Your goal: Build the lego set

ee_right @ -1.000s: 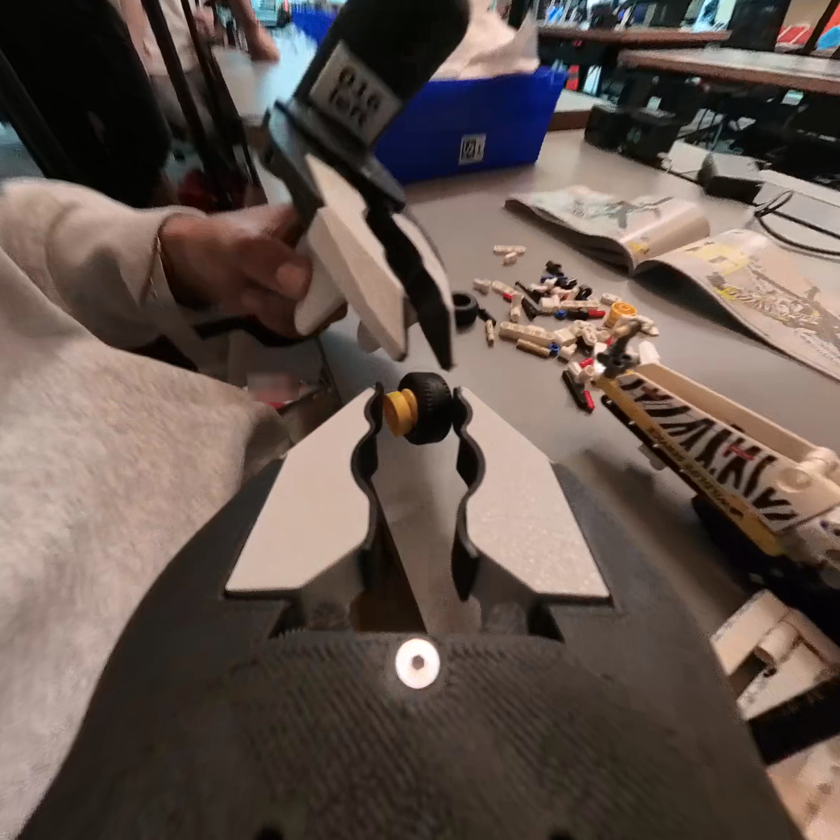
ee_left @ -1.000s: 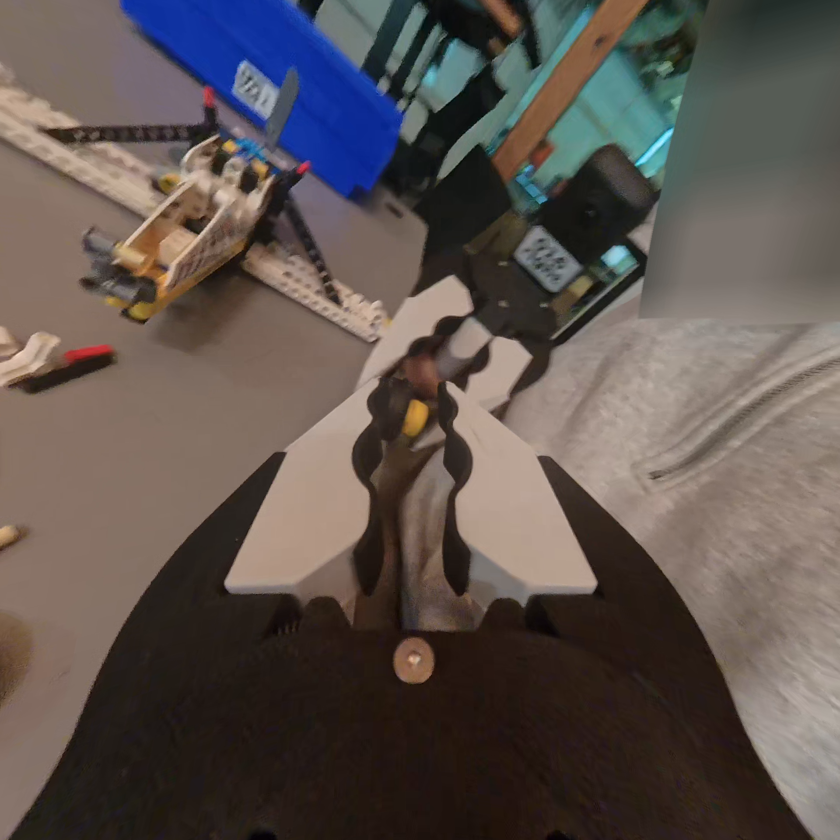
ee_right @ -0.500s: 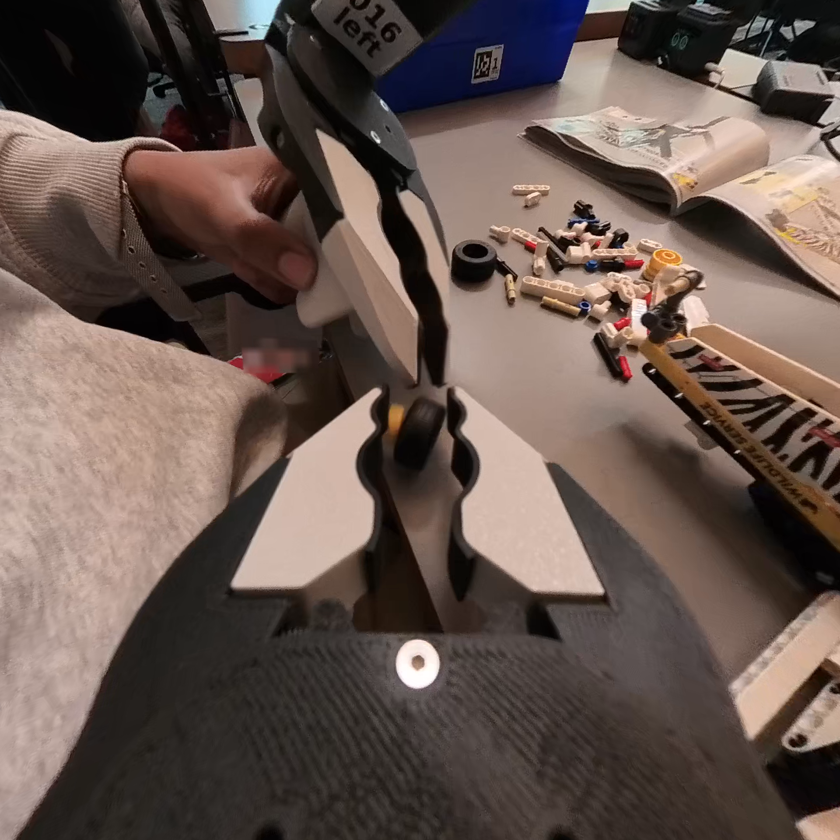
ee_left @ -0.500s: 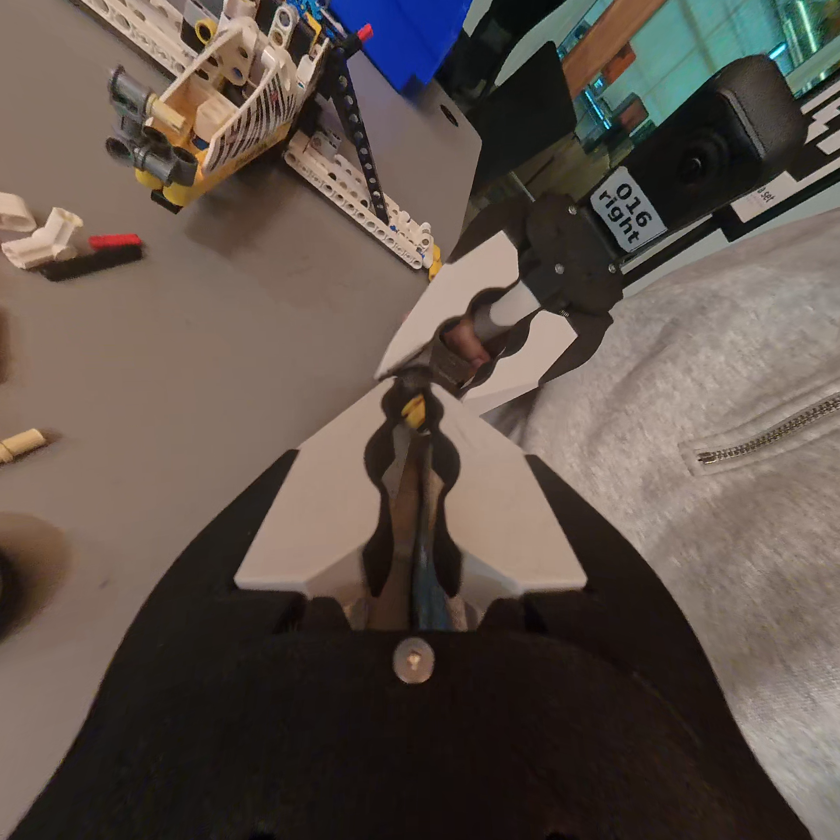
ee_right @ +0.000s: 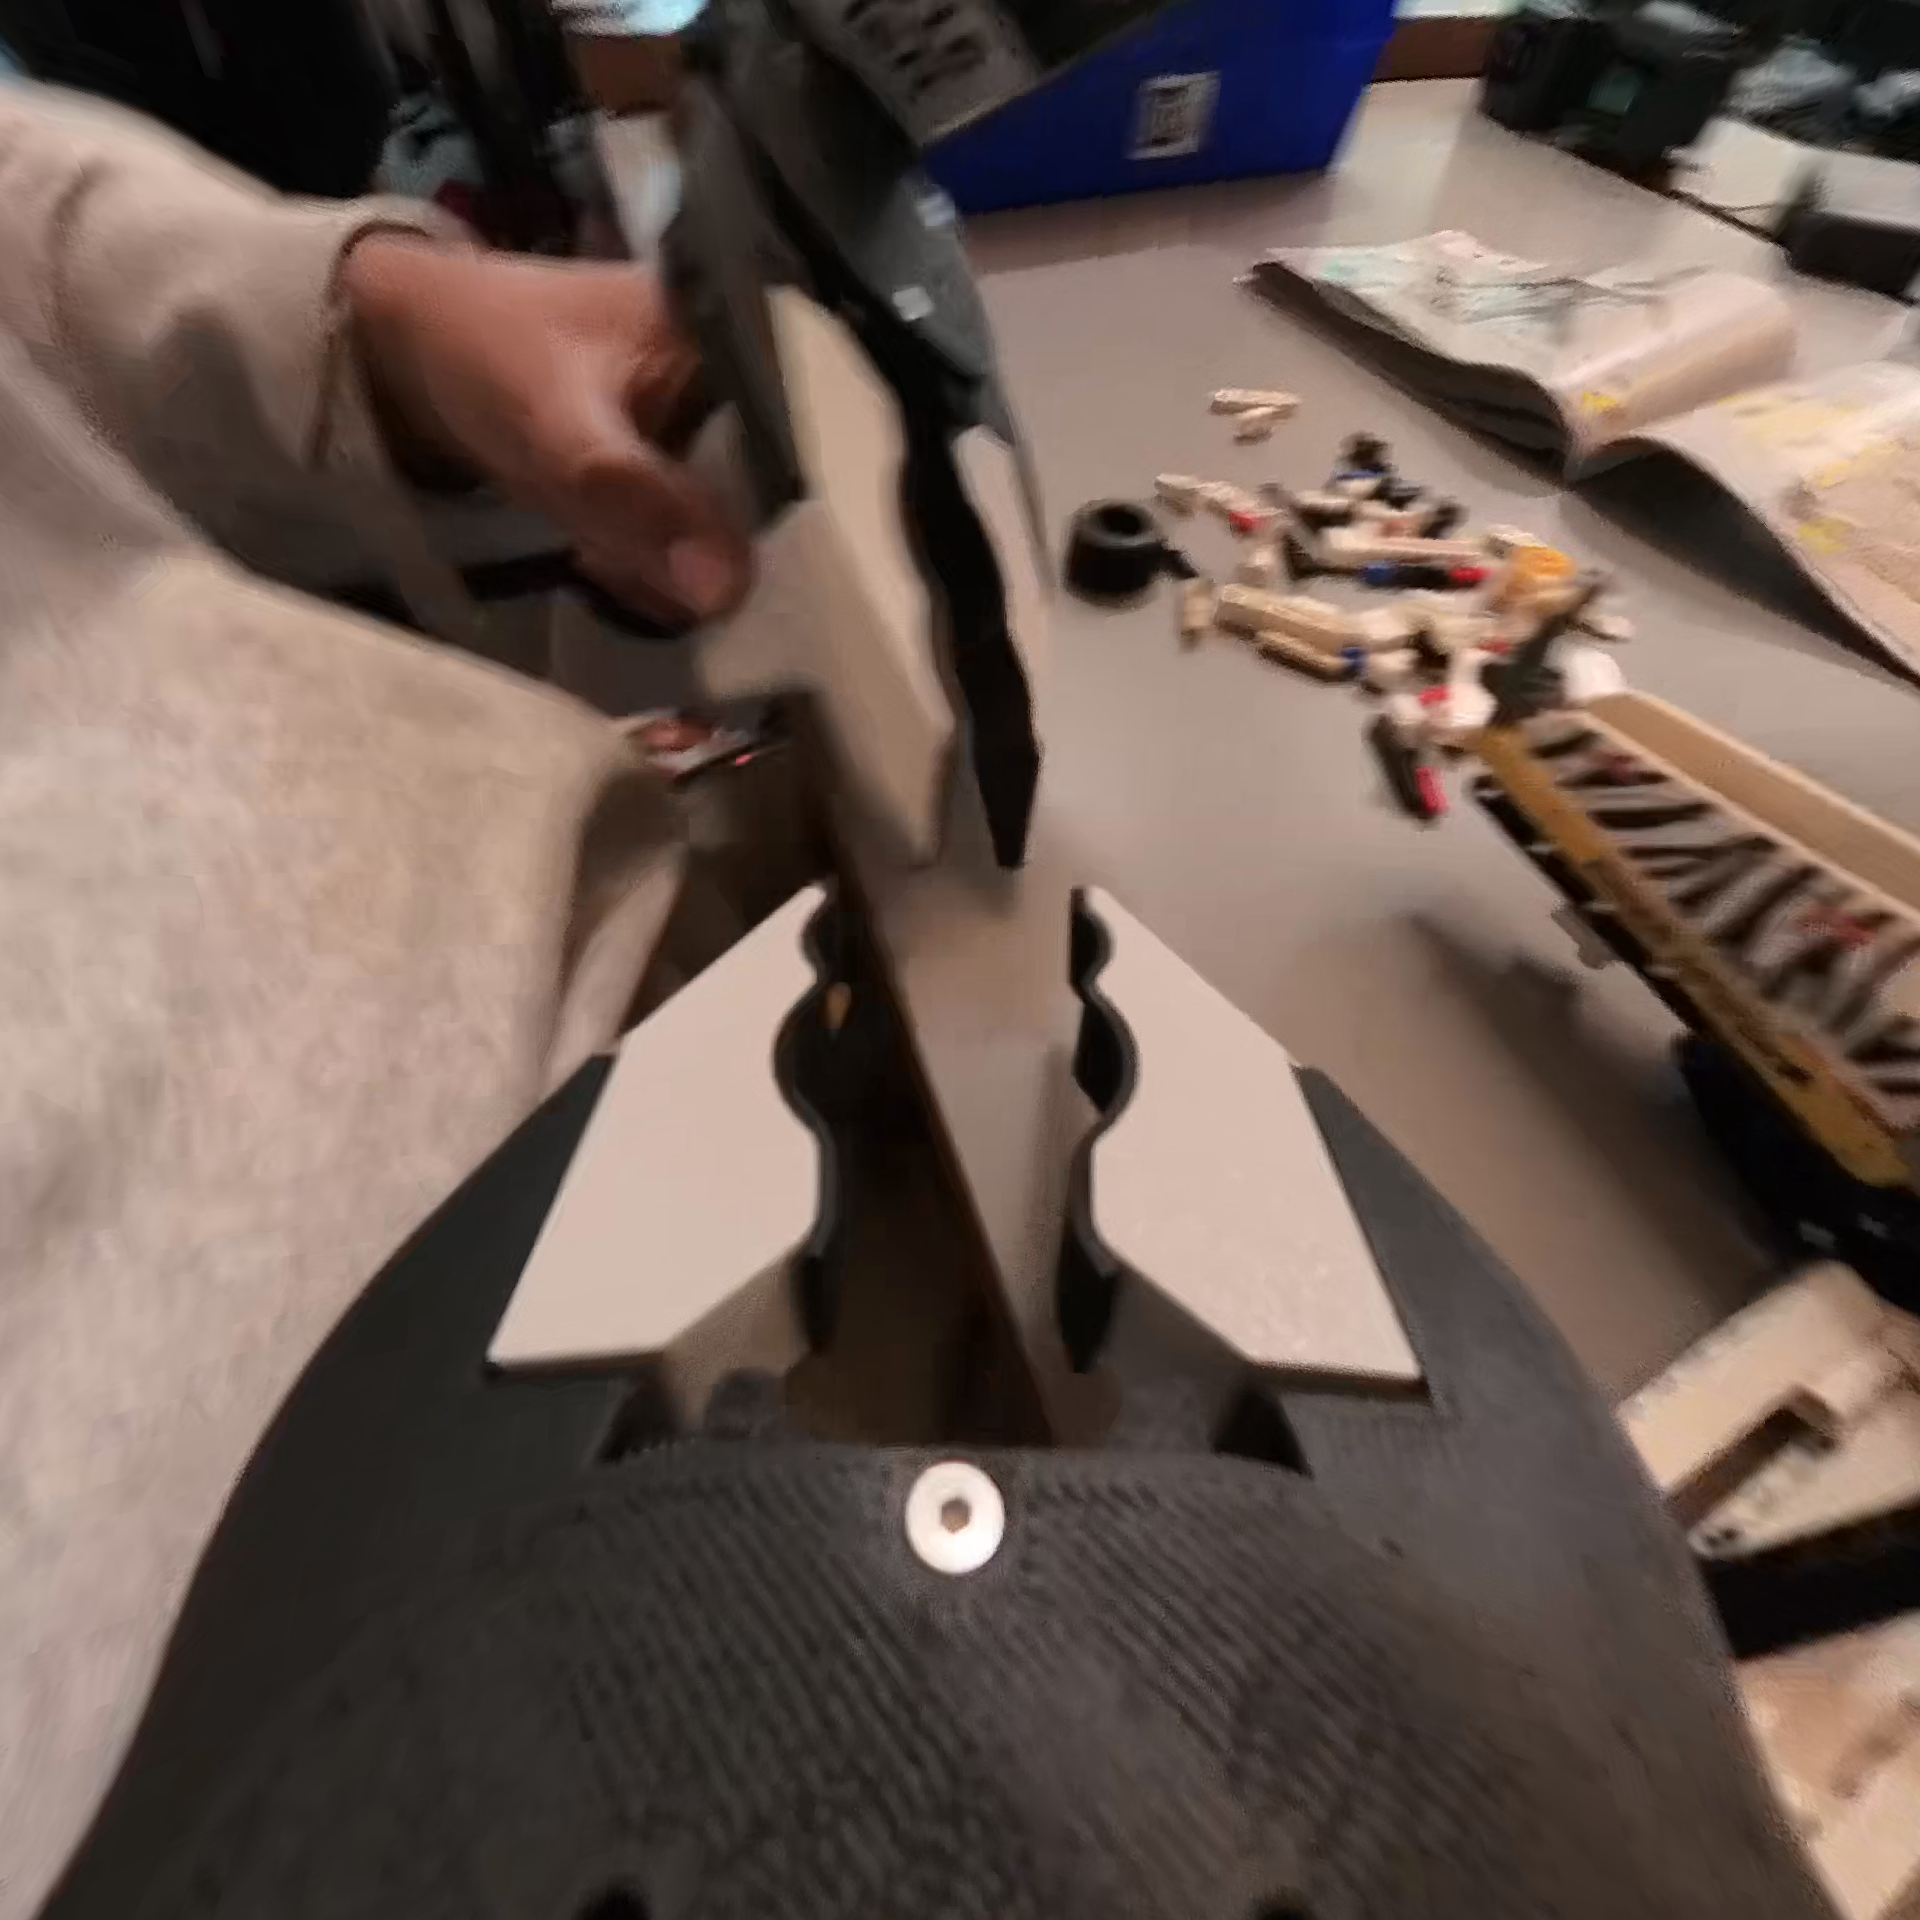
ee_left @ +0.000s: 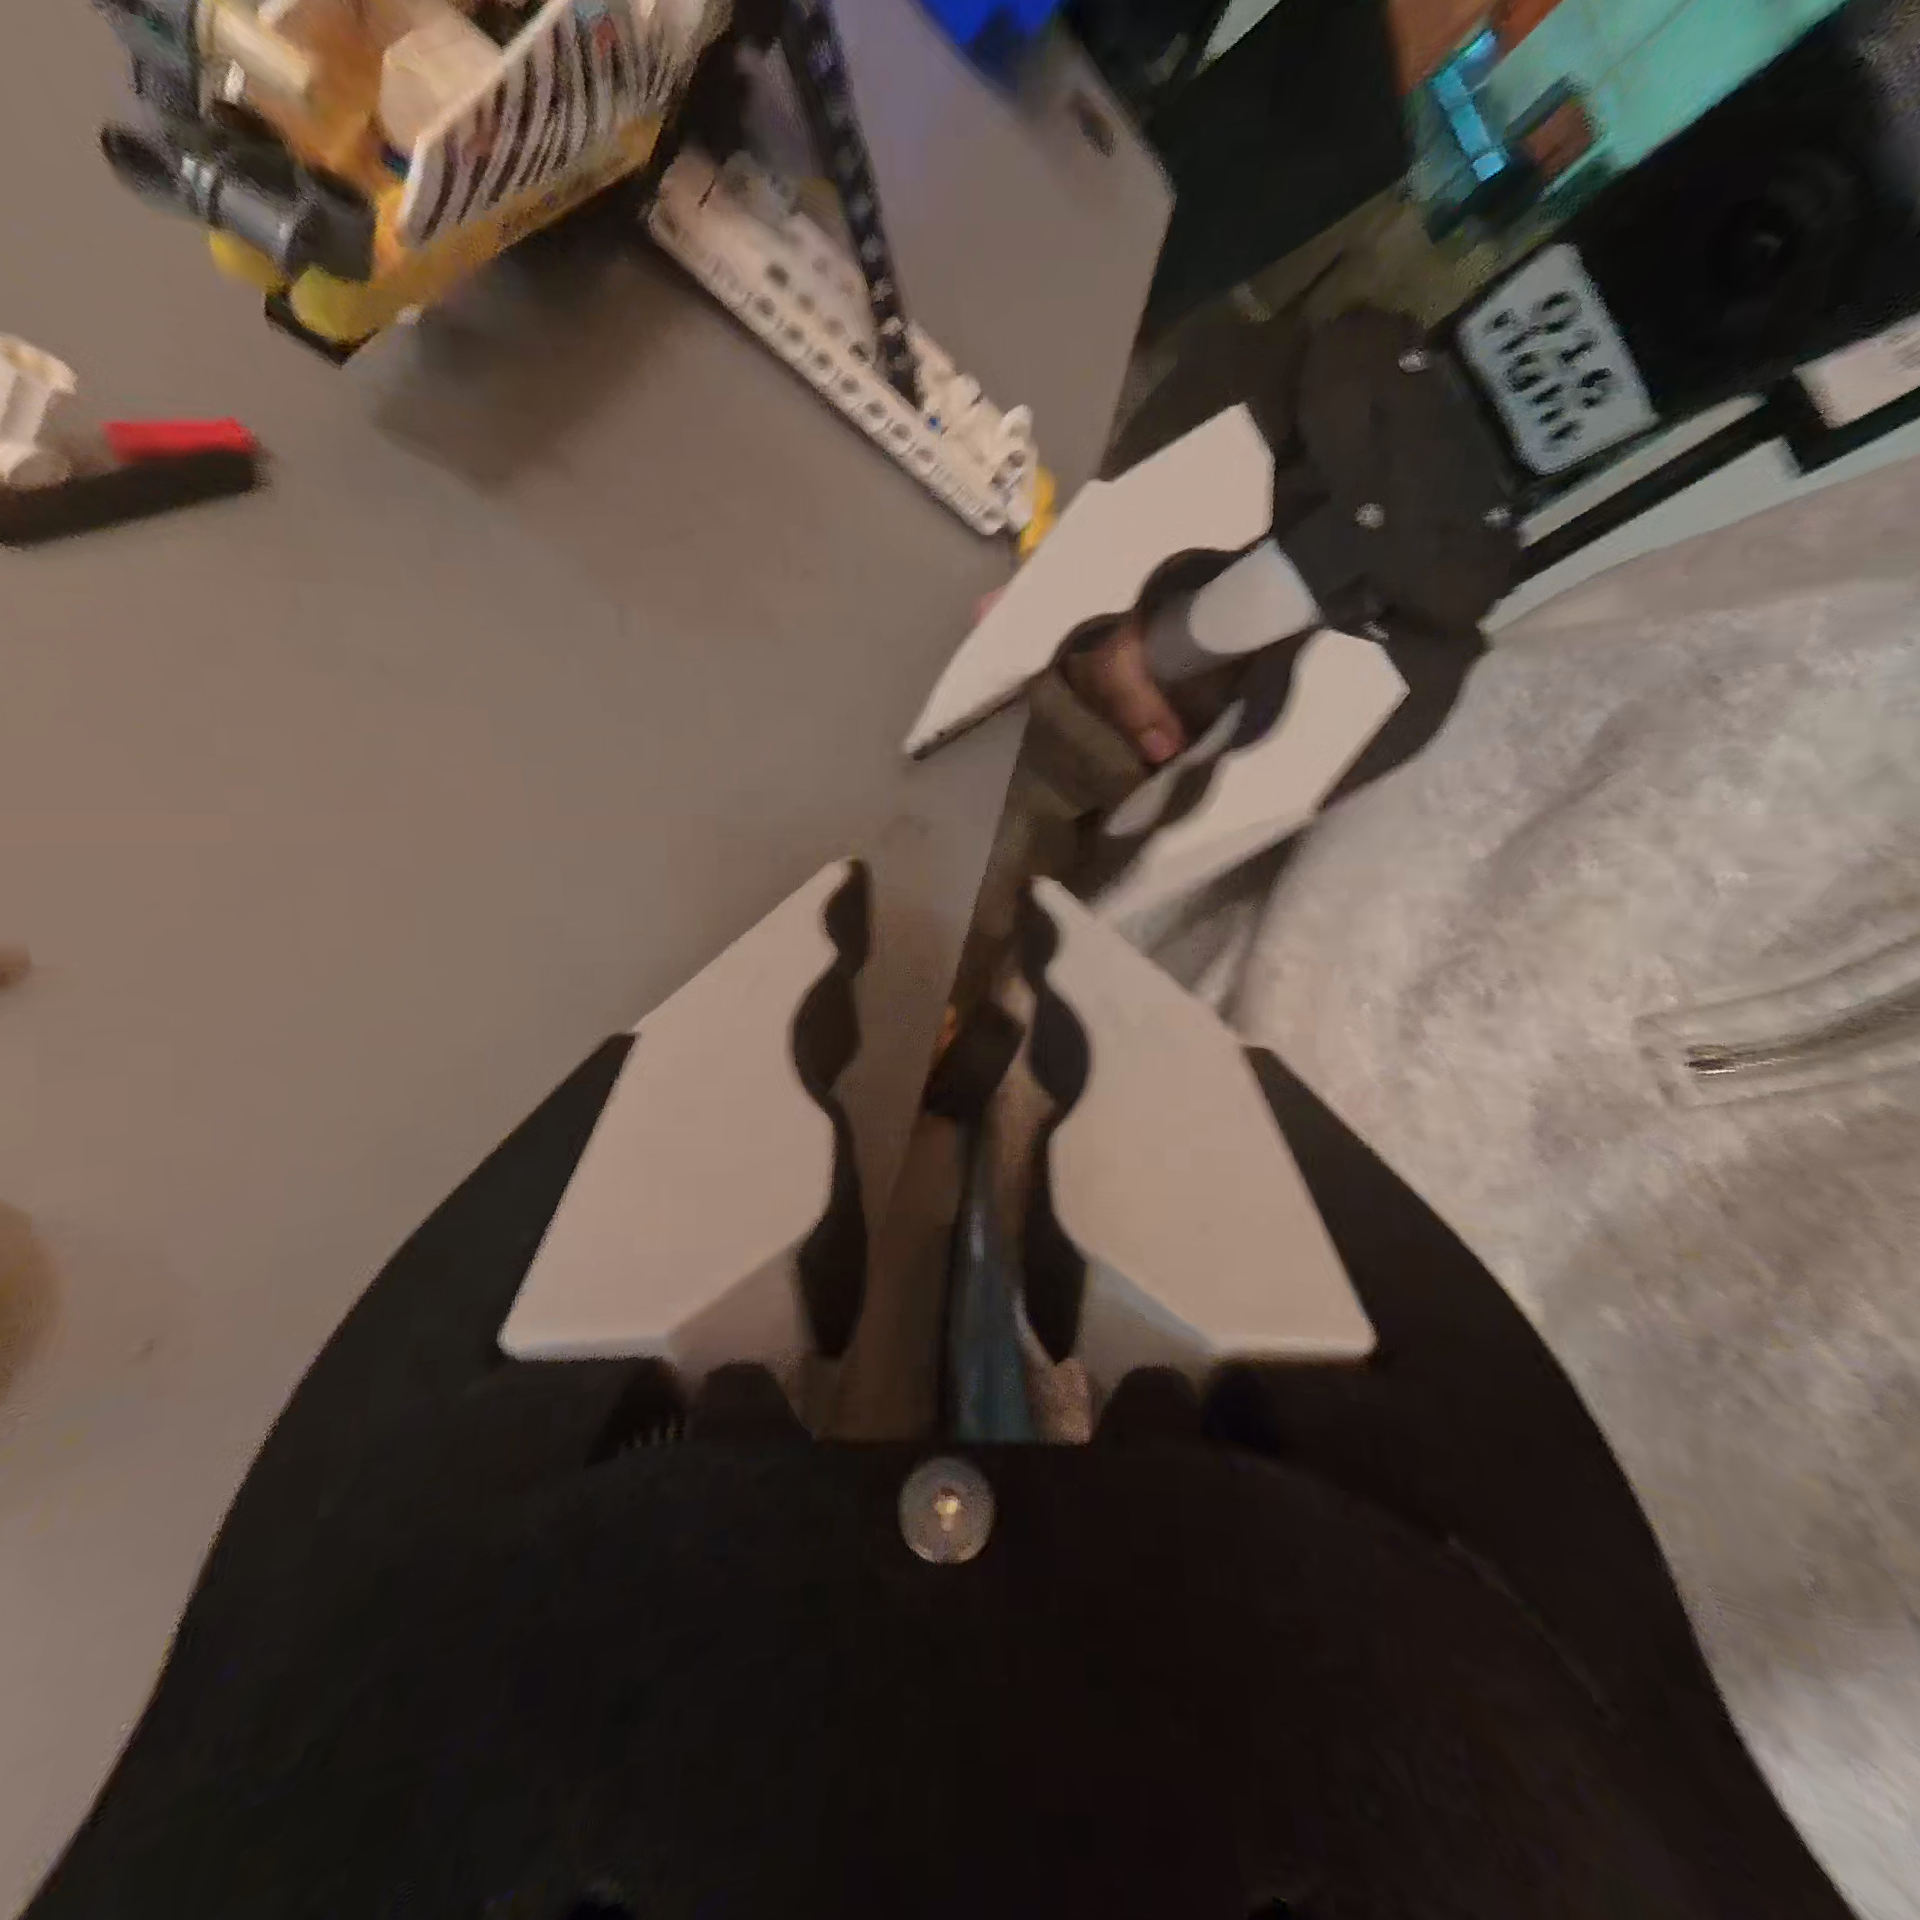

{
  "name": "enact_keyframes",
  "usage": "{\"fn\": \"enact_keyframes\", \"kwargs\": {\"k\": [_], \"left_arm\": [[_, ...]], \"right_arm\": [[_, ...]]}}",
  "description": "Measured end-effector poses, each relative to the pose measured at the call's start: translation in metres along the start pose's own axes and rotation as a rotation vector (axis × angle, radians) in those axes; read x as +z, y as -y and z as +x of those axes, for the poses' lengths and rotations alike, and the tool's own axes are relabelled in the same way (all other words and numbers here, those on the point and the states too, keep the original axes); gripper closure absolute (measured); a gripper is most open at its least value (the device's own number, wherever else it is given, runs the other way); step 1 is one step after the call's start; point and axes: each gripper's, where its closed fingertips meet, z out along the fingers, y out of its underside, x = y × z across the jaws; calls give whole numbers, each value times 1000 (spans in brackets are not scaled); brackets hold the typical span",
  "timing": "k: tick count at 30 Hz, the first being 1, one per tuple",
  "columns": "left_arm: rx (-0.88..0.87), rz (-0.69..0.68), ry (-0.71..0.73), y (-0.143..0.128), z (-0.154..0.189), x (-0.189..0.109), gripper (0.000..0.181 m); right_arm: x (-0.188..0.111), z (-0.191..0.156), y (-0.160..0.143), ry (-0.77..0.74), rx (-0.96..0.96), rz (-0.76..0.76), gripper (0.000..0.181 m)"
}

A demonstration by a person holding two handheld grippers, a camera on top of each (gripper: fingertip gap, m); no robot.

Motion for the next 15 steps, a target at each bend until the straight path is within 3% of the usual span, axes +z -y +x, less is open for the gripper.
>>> {"fn": "enact_keyframes", "kwargs": {"k": [1,4,9,15], "left_arm": [[15,-14,15,-3,-1,1,167],[17,-11,4,-5,5,2,164],[15,88,-33,1,21,-10,164],[43,-12,25,-32,26,-3,167]], "right_arm": [[-1,-8,-4,29,-41,-2,135],[-6,-16,-3,23,-89,51,153],[-32,0,10,-37,-66,182,156],[-50,3,12,-15,88,290,155]]}}
